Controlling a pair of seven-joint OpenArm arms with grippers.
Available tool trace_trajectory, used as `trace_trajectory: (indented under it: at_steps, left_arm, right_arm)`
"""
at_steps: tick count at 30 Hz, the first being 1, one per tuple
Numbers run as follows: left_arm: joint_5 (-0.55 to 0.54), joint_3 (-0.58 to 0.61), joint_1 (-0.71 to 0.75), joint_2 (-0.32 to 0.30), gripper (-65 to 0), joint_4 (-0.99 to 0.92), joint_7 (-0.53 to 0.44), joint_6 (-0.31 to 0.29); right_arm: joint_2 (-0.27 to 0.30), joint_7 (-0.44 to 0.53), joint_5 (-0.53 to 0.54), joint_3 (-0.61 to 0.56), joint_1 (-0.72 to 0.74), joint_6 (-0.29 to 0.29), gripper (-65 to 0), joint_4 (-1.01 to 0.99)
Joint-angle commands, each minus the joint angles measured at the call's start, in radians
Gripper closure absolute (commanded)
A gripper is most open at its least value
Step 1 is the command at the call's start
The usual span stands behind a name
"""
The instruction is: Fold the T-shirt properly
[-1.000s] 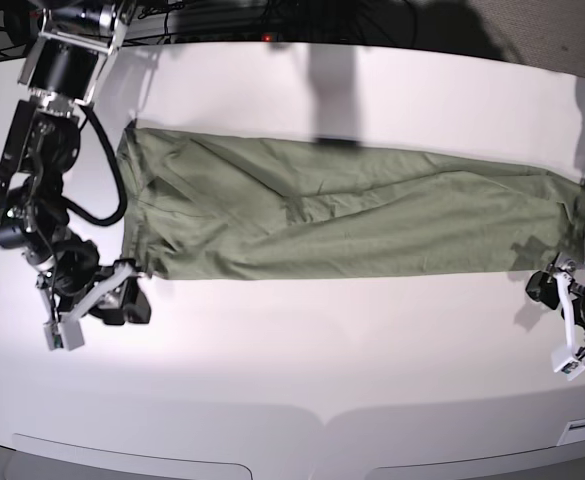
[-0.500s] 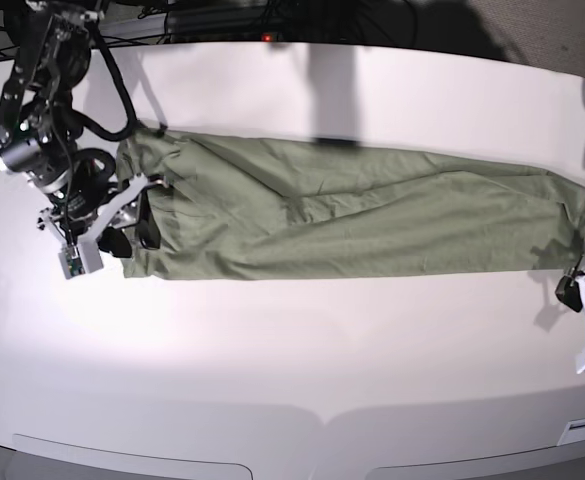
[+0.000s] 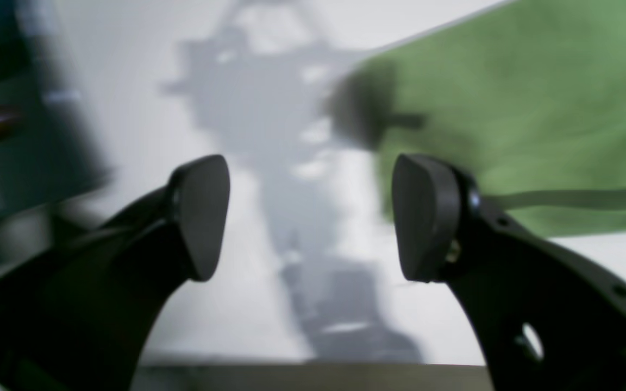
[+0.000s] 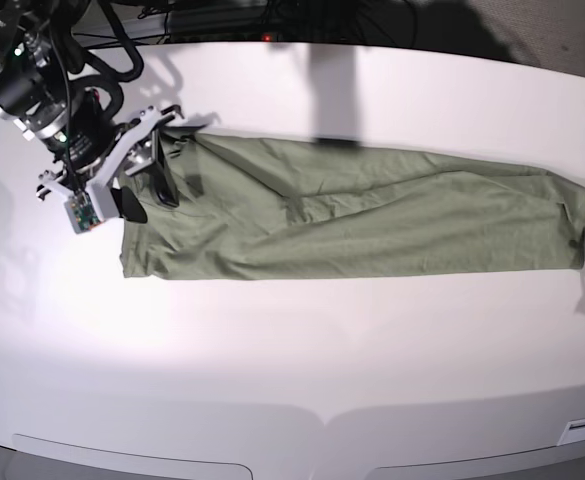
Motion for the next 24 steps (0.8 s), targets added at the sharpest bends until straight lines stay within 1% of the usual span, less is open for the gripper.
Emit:
trace_trajectory:
  at_steps: [1, 3, 5, 8, 9, 11, 12, 15, 18, 20, 22, 24]
  left_arm:
    - [-0.035, -0.013, -0.030, -0.023, -45.5, -0.019, -0.003, -0.014]
    - [-0.129, -0.013, -0.030, -0.018, -45.5, -0.078, -0.003, -0.071]
    - [-0.185, -0.013, -0.040, -0.010, -45.5, -0.134, -0.010, -0.111]
    - [-0.195, -0.013, -0.065, -0.003, -45.5, -0.237, -0.068, -0.174]
    - [-0.195, -0.013, -0.076, -0.001, -45.5, -0.274, -0.088, -0.175]
    - [-0.232, -0.013, -0.092, 0.001, -45.5, -0.344, -0.083, -0.175]
    - [-0.266, -0.013, -0.098, 0.001, -45.5, -0.375, -0.069, -0.175]
    - [-0.420, -0.013, -0.098, 0.004, -45.5, -0.448, -0.002, -0.175]
    - [-0.483, -0.013, -0.098, 0.020, -45.5, -0.518, 0.016, -0.175]
    - [-0.482, -0.013, -0.098, 0.040, -45.5, -0.564, 0.016, -0.175]
    - [-0.459, -0.013, -0.098, 0.067, -45.5, -0.605, 0.011, -0.175]
    - [-0.388, -0.013, -0.095, 0.097, -45.5, -0.647, -0.035, -0.175]
  right_arm:
    - [-0.016, 0.023, 0.016, 0.002, 0.005, 0.002, -25.2, 0.016]
    - [-0.055, 0.024, 0.017, 0.002, 0.005, 0.002, -25.3, 0.016]
    - [-0.087, 0.022, 0.017, 0.002, 0.005, 0.002, -25.2, 0.016]
    - [-0.122, 0.012, 0.035, 0.002, 0.005, 0.002, -25.3, 0.016]
    - [-0.133, 0.003, 0.052, 0.002, 0.005, 0.002, -25.2, 0.016]
    - [-0.149, -0.016, 0.079, 0.002, 0.005, 0.002, -25.3, 0.016]
    - [-0.153, -0.018, 0.080, 0.002, 0.005, 0.002, -25.3, 0.016]
    - [-0.155, -0.019, 0.080, 0.002, 0.005, 0.002, -25.2, 0.016]
    - [-0.155, -0.027, 0.080, 0.002, 0.005, 0.002, -25.2, 0.031]
    - [-0.155, -0.037, 0.080, 0.002, 0.005, 0.002, -25.3, 0.058]
    - [-0.152, -0.047, 0.080, 0.002, 0.005, 0.002, -25.2, 0.097]
    - [-0.153, -0.049, 0.082, 0.002, 0.006, 0.002, -25.3, 0.097]
